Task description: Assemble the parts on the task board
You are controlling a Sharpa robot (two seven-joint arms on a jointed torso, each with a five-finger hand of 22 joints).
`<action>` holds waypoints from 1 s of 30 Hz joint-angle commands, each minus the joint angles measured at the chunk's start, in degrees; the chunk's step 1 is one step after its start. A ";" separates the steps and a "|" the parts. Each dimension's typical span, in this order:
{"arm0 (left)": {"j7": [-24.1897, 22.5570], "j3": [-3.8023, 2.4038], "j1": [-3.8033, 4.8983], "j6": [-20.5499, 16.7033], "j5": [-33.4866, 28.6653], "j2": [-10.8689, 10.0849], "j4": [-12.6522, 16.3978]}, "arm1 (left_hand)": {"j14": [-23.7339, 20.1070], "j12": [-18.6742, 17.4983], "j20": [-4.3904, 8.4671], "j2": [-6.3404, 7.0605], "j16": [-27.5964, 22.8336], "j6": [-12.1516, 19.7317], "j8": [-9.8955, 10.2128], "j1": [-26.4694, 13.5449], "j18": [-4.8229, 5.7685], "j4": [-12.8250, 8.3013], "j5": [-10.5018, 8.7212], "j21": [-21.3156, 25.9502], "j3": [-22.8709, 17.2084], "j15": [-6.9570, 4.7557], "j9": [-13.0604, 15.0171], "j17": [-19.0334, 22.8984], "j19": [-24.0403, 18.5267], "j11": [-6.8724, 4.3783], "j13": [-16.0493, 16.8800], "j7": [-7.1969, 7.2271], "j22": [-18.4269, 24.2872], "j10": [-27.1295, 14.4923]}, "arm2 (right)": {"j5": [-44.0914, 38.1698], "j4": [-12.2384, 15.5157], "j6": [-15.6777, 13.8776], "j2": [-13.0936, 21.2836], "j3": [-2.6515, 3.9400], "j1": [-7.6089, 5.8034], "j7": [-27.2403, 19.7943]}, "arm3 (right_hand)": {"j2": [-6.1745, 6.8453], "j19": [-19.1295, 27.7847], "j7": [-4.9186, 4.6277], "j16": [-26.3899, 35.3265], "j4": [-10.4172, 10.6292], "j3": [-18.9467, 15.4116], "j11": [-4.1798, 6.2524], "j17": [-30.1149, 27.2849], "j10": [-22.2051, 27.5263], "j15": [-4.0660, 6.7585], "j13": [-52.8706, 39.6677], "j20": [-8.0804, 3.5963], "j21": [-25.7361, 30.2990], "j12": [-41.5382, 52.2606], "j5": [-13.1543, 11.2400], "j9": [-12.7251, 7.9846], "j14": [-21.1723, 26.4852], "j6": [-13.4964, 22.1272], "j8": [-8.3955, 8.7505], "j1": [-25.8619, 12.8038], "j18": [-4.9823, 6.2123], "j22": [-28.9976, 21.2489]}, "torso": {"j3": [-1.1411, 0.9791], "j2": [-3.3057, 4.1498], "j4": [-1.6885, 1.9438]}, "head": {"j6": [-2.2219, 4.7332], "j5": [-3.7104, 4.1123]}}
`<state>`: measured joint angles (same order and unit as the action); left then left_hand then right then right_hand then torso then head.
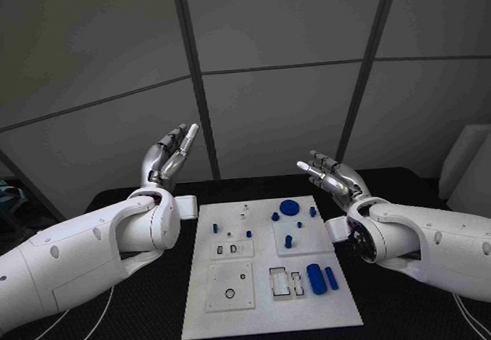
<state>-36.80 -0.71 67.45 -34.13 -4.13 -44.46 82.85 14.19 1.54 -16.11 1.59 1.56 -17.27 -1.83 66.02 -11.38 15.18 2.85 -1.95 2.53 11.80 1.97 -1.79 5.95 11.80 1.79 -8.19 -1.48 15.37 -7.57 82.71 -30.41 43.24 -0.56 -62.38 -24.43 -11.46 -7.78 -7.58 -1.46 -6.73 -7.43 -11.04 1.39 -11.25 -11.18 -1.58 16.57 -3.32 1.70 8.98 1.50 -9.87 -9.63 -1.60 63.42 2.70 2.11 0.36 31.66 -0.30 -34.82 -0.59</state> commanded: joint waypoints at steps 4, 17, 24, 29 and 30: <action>-4.84 0.00 0.07 3.90 -1.18 0.09 -0.06 | 21.56 3.39 -0.78 -1.02 4.91 -14.07 -3.08 6.69 4.10 -2.86 0.28 -6.45 -0.29 1.45 1.66 -2.30 12.04 2.75 1.66 -7.24 -3.11 17.43 | -5.57 -0.87 8.49 -0.24 -0.07 -0.36 2.80 | 0.81 -22.08 -6.39 -7.34 -9.37 4.09 -2.29 2.86 -32.50 -1.14 -2.73 0.07 -11.71 6.56 -2.67 3.00 -32.18 -25.60 -5.93 13.44 5.39 5.33 | 0.00 0.02 -0.01 | 0.00 0.00; 0.28 0.08 0.02 10.09 8.00 -4.58 0.51 | 47.60 8.19 1.88 -2.03 11.96 -37.96 -7.01 15.95 0.67 -13.17 0.40 -19.45 -2.82 -5.02 2.61 -5.45 37.24 -2.87 2.24 -3.62 -8.03 44.72 | -45.08 -6.36 4.78 0.61 -0.07 -2.92 6.57 | 4.20 -37.42 -3.86 -10.19 -10.02 11.01 2.72 3.49 -51.02 5.16 -1.95 -3.58 -21.35 5.01 2.12 2.48 -54.21 -45.46 -7.07 15.77 7.91 8.69 | 0.06 0.77 -0.77 | -1.96 -0.07; 2.09 0.41 -0.60 11.64 9.63 -5.11 3.00 | 50.22 6.74 2.77 -1.80 12.12 -39.25 -5.93 15.84 0.76 -14.36 0.33 -20.51 -3.07 -5.80 1.97 -6.43 39.40 -3.30 1.93 -3.31 -8.22 46.44 | -59.73 -6.84 7.80 0.06 -0.07 -5.81 14.19 | 8.50 -43.04 -2.66 -12.28 -9.78 15.46 4.20 6.40 -55.14 8.16 -2.07 -7.11 -31.55 2.06 5.06 2.35 -63.80 -48.33 -4.89 13.67 7.55 14.17 | 0.25 1.84 -0.60 | -2.07 0.37; 2.84 0.49 -1.05 12.31 9.88 -5.89 5.14 | 49.50 5.66 2.75 -1.60 11.06 -39.28 -5.07 14.82 0.81 -14.52 0.32 -20.70 -2.74 -5.47 1.80 -6.48 39.93 -3.01 1.93 -3.60 -8.15 46.38 | -69.81 -7.31 10.32 -1.16 -0.05 -7.73 19.74 | 10.25 -44.66 -2.03 -16.82 -9.67 18.03 5.14 10.38 -56.42 10.00 -2.11 -9.13 -40.53 1.87 5.01 2.34 -70.42 -49.68 -3.67 12.21 7.72 19.57 | 0.55 2.86 -0.08 | -2.28 0.80; 3.00 0.50 -1.14 12.38 9.90 -6.06 5.66 | 49.25 5.46 2.72 -1.58 10.78 -39.28 -4.89 14.65 0.83 -14.58 0.32 -20.72 -2.69 -5.38 1.79 -6.46 40.01 -2.94 1.93 -3.66 -8.12 46.35 | -72.34 -7.40 11.04 -1.58 -0.05 -8.10 21.16 | 10.49 -44.95 -1.96 -17.73 -9.60 18.23 5.24 11.06 -56.41 10.20 -2.10 -9.33 -41.46 1.85 4.90 2.33 -71.54 -49.75 -3.51 11.85 7.77 20.10 | 0.55 3.01 -0.01 | -2.42 0.81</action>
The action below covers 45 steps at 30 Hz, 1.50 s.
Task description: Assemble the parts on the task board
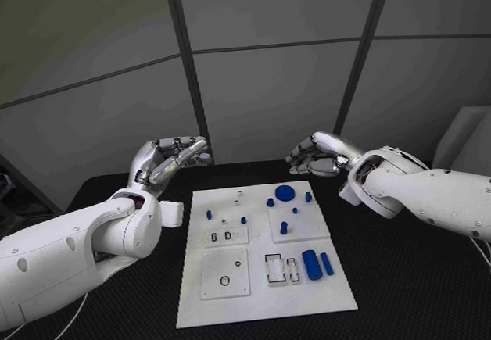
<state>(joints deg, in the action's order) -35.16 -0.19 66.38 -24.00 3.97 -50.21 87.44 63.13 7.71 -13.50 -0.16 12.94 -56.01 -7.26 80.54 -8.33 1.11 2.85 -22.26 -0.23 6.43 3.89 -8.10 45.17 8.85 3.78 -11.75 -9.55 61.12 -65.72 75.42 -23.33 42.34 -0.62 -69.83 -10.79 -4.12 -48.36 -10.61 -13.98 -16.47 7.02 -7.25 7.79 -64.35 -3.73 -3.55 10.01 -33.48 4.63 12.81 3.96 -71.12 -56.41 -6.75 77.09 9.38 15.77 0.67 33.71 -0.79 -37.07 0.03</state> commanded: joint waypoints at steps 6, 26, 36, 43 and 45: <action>2.04 0.00 -0.30 2.56 1.86 -1.09 3.70 | -0.66 -1.81 -0.08 0.28 -1.85 -0.17 1.52 -0.59 -2.19 -0.89 0.32 -0.48 0.36 0.42 -0.18 -0.08 1.12 0.48 -0.05 -0.58 0.10 0.00 | -23.96 -0.39 6.41 -2.73 0.03 -1.64 12.29 | 4.56 -6.76 1.57 -11.92 0.34 6.09 1.95 10.47 -2.83 3.61 -0.23 -3.93 -17.03 -1.03 0.70 -0.10 -14.77 -3.64 2.56 -4.05 1.17 9.60 | 0.50 2.24 1.30 | 0.06 0.81; 2.00 -0.02 -0.36 3.22 1.06 -3.09 7.36 | -4.80 -3.45 -1.02 -0.11 -4.67 0.98 3.36 -1.69 -2.06 -1.96 0.32 0.62 0.70 1.76 -0.14 1.06 -0.02 1.57 -0.12 -1.48 1.09 -2.42 | -33.54 -1.95 13.87 -6.93 0.03 -2.00 17.02 | 7.07 -14.76 1.48 -49.65 2.12 11.94 1.09 46.14 3.48 2.57 -0.29 -3.18 -34.48 -1.02 -0.39 -0.12 -14.92 -1.45 3.03 -5.56 -1.13 29.13 | 0.98 5.24 2.49 | 1.35 1.87; 1.91 -0.04 -0.32 3.40 0.86 -3.50 7.77 | -4.94 -3.59 -1.11 -0.24 -4.76 1.22 3.51 -1.84 -2.08 -2.02 0.32 0.74 0.71 1.85 -0.17 1.16 -0.14 1.71 -0.14 -1.67 1.20 -2.73 | -34.46 -3.37 14.97 -7.96 0.00 -1.98 17.71 | 7.52 -15.49 1.52 -52.73 2.67 11.80 0.83 48.68 5.26 2.37 -0.18 -2.74 -36.40 -1.11 -0.96 -0.19 -14.42 -0.35 3.16 -5.17 -1.45 31.56 | 0.98 5.90 2.77 | 1.51 2.18; 1.97 -0.04 -0.31 3.58 0.84 -3.61 7.78 | -4.96 -3.63 -1.14 -0.26 -4.77 1.32 3.56 -1.89 -2.09 -2.04 0.33 0.77 0.73 1.88 -0.18 1.18 -0.16 1.77 -0.14 -1.73 1.23 -2.84 | -34.56 -3.95 14.41 -8.47 -0.01 -1.98 17.36 | 7.48 -16.31 1.64 -54.50 2.92 11.68 0.79 50.52 5.42 2.34 -0.26 -2.53 -37.47 -0.90 -1.33 -0.22 -14.51 0.59 3.19 -4.81 -1.70 33.22 | 0.98 6.41 2.96 | 1.51 2.45; 1.99 -0.04 -0.30 3.63 0.84 -3.59 7.78 | -4.96 -3.63 -1.14 -0.26 -4.77 1.32 3.56 -1.89 -2.09 -2.04 0.33 0.77 0.73 1.88 -0.18 1.18 -0.16 1.77 -0.14 -1.73 1.23 -2.84 | -34.57 -4.15 14.51 -8.67 -0.01 -1.98 17.25 | 7.39 -16.72 1.67 -55.06 2.99 11.71 0.82 51.13 5.19 2.34 -0.30 -2.52 -37.88 -0.81 -1.40 -0.21 -14.59 0.65 3.16 -4.72 -1.81 33.92 | 0.99 6.55 3.01 | 1.59 2.51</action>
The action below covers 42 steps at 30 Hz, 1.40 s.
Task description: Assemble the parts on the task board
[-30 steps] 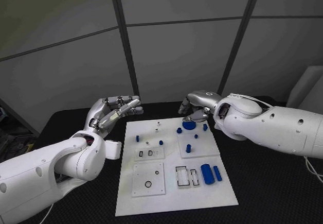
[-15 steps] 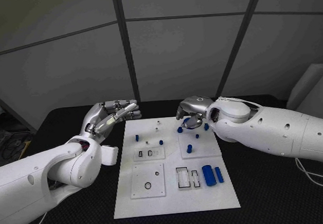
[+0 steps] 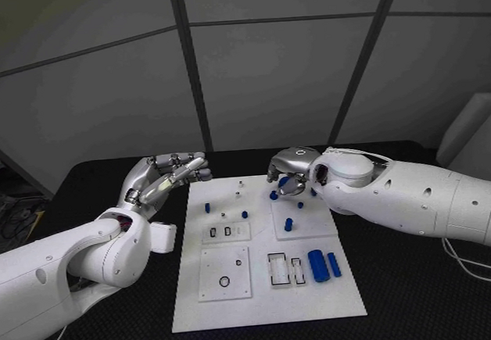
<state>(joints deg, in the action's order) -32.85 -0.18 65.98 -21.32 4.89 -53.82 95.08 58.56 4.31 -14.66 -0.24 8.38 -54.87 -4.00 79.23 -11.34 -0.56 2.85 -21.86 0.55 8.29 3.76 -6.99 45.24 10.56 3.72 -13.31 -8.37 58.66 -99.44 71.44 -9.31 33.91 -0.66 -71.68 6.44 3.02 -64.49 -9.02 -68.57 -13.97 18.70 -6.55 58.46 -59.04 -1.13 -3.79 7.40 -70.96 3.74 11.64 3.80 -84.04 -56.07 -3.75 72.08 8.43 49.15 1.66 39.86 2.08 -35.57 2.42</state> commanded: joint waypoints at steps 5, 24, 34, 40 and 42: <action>-0.26 -0.05 0.11 1.06 -0.08 0.06 0.15 | -0.39 -0.24 0.02 -0.20 -0.21 0.21 0.31 -0.61 0.93 -0.37 0.33 0.37 -0.05 0.02 -0.05 0.08 -0.23 0.06 -0.09 -0.18 0.06 -0.41 | -0.85 -0.71 0.90 -0.63 0.02 -0.11 -0.20 | 0.06 -1.49 0.06 -1.82 0.73 0.20 0.24 1.81 -0.99 -0.17 -0.12 0.09 -1.45 0.26 -0.31 0.02 -1.80 0.27 0.05 0.41 -1.13 2.23 | -0.02 0.77 0.28 | 0.08 0.24; 0.03 -0.06 0.11 1.33 -0.08 0.22 -0.17 | -0.33 -0.25 -0.02 -0.43 -0.17 0.27 0.31 -0.55 0.90 -0.45 0.35 0.39 -0.17 0.03 -0.04 0.10 -0.21 0.11 -0.08 -0.26 0.10 -0.50 | -0.70 -1.42 2.18 -1.16 0.00 -0.04 -0.53 | -0.42 -4.11 -0.04 -5.74 1.37 2.86 0.79 5.57 -5.15 0.19 -0.12 -0.19 -4.66 0.41 -0.52 0.18 -2.05 -1.32 -0.24 0.31 -1.94 7.34 | -0.10 1.00 0.30 | -0.18 0.11; 0.11 -0.06 0.11 1.50 -0.08 0.39 -0.34 | -0.28 -0.24 -0.03 -0.61 -0.14 0.28 0.29 -0.44 0.88 -0.53 0.35 0.39 -0.29 0.03 -0.03 0.11 -0.18 0.11 -0.06 -0.27 0.12 -0.52 | -0.69 -1.92 2.71 -1.40 -0.03 0.08 -0.63 | -0.40 -4.20 -0.08 -5.98 1.45 3.33 0.82 5.70 -5.57 0.21 -0.10 -0.22 -4.87 0.34 -0.59 0.20 -2.02 -1.60 -0.28 0.25 -1.98 7.62 | -0.11 1.10 0.32 | -0.37 0.06; 0.16 -0.06 0.11 1.60 -0.08 0.49 -0.46 | -0.25 -0.22 -0.04 -0.69 -0.13 0.27 0.28 -0.38 0.88 -0.58 0.35 0.39 -0.34 0.03 -0.02 0.12 -0.17 0.11 -0.06 -0.27 0.13 -0.51 | -0.75 -2.24 2.95 -1.59 -0.04 0.19 -0.72 | -0.40 -4.27 -0.09 -6.12 1.48 3.59 0.83 5.81 -5.76 0.21 -0.08 -0.23 -4.99 0.29 -0.63 0.21 -2.01 -1.75 -0.30 0.24 -2.01 7.80 | -0.13 1.13 0.33 | -0.52 0.01; 0.16 -0.06 0.11 1.63 -0.08 0.51 -0.48 | -0.25 -0.22 -0.04 -0.69 -0.13 0.27 0.28 -0.38 0.88 -0.58 0.35 0.39 -0.34 0.03 -0.02 0.12 -0.17 0.11 -0.06 -0.27 0.13 -0.51 | -0.76 -2.41 3.01 -1.66 -0.04 0.28 -0.77 | -0.40 -4.27 -0.09 -6.12 1.48 3.59 0.83 5.81 -5.76 0.21 -0.08 -0.23 -4.99 0.29 -0.63 0.21 -2.01 -1.75 -0.30 0.24 -2.01 7.80 | -0.12 1.14 0.30 | -0.58 0.01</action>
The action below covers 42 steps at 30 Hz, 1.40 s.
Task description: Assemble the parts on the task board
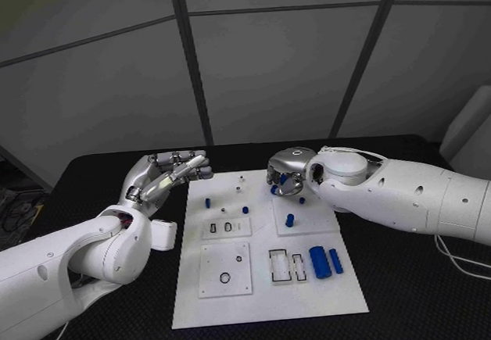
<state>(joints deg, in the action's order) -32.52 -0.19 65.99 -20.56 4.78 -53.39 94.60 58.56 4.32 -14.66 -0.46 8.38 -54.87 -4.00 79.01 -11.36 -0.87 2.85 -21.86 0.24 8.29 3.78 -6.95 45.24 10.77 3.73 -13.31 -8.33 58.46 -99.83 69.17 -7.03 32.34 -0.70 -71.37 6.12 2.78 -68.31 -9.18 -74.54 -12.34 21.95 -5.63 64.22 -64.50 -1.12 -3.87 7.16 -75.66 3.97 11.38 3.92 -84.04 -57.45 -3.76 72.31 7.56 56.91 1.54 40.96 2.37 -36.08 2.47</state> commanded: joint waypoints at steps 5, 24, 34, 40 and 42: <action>-0.16 -0.05 0.09 0.93 0.02 0.15 -0.04 | -0.25 -0.22 -0.04 -0.47 -0.13 0.28 0.28 -0.16 0.89 -0.27 0.35 0.40 -0.02 0.03 -0.04 0.08 -0.17 -0.09 -0.06 -0.28 0.09 -0.31 | -0.26 -0.41 0.58 -0.18 0.00 0.11 -0.63 | -0.33 -0.50 0.06 -0.43 0.02 1.05 -0.09 0.23 -0.65 0.22 0.03 0.01 -0.51 -0.06 -0.42 0.10 -1.97 -0.71 -0.32 -0.03 -1.18 0.31 | 0.00 0.03 -0.04 | -0.28 -0.11; 0.06 -0.05 0.09 0.97 0.01 0.34 -0.29 | -0.22 -0.20 -0.05 -0.58 -0.11 0.25 0.26 -0.09 0.88 -0.33 0.35 0.40 -0.10 0.02 -0.03 0.09 -0.15 -0.10 -0.05 -0.27 0.11 -0.29 | 0.27 -0.38 -1.24 -0.09 0.00 0.23 -1.43 | -2.30 -1.65 0.84 -1.89 1.72 5.15 1.07 1.16 -5.28 1.05 -0.35 -0.63 -2.14 0.37 -4.08 0.59 -1.94 -4.96 -1.42 0.42 -1.56 2.89 | 0.03 0.01 -0.05 | -0.68 -0.23; 0.34 -0.05 0.09 0.86 0.01 0.33 -0.58 | -0.15 -0.15 -0.05 -0.85 -0.07 0.23 0.23 0.07 0.86 -0.49 0.35 0.40 -0.28 0.01 -0.01 0.11 -0.09 -0.11 -0.03 -0.28 0.15 -0.27 | 0.62 0.02 -4.07 0.06 0.00 0.27 -1.10 | -2.46 -2.50 1.17 -2.12 1.53 6.37 1.57 1.12 -7.13 1.52 -0.54 -1.13 -2.97 0.32 -4.13 0.90 -1.89 -6.76 -1.87 1.43 -1.82 4.41 | 0.03 0.02 -0.04 | -0.63 -0.27; 0.48 -0.05 0.09 0.83 0.01 0.24 -0.73 | -0.13 -0.13 -0.05 -0.97 -0.05 0.22 0.23 0.18 0.85 -0.59 0.36 0.39 -0.37 0.00 -0.01 0.13 -0.06 -0.11 -0.03 -0.28 0.16 -0.27 | 0.65 1.04 -7.30 0.67 0.03 0.29 -0.40 | -2.21 -2.63 1.05 -2.21 1.34 6.55 1.50 1.19 -7.12 1.51 -0.51 -1.17 -3.12 0.13 -4.12 0.90 -1.90 -6.80 -1.78 1.60 -1.87 4.65 | 0.00 0.00 -0.08 | -0.63 -0.47; 0.51 -0.05 0.09 0.81 0.01 0.20 -0.73 | -0.12 -0.12 -0.05 -1.01 -0.05 0.22 0.22 0.22 0.85 -0.63 0.36 0.39 -0.41 0.00 0.00 0.13 -0.05 -0.11 -0.03 -0.27 0.17 -0.27 | 0.65 1.41 -8.68 0.84 0.04 0.29 -0.06 | -2.08 -2.64 1.00 -2.24 1.32 6.57 1.45 1.23 -7.06 1.48 -0.48 -1.17 -3.15 0.04 -4.16 0.89 -1.90 -6.77 -1.73 1.58 -1.88 4.69 | 0.07 0.02 -0.03 | -0.47 -0.52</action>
<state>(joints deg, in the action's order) -31.96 -0.19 65.99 -20.31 4.75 -53.18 93.84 58.56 4.32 -14.66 -0.71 8.39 -54.87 -4.00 79.26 -11.35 -1.26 2.85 -21.64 -0.15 8.29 3.79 -6.90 45.24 10.76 3.73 -13.30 -8.24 58.47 -99.30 70.27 -11.49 33.13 -0.71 -70.98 5.40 0.51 -70.67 -8.19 -76.46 -11.05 28.25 -4.00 65.37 -71.26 0.12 -4.33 6.04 -78.56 4.13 6.94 4.81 -84.04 -63.84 -5.48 73.53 6.66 61.55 1.58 40.97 2.32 -36.67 2.02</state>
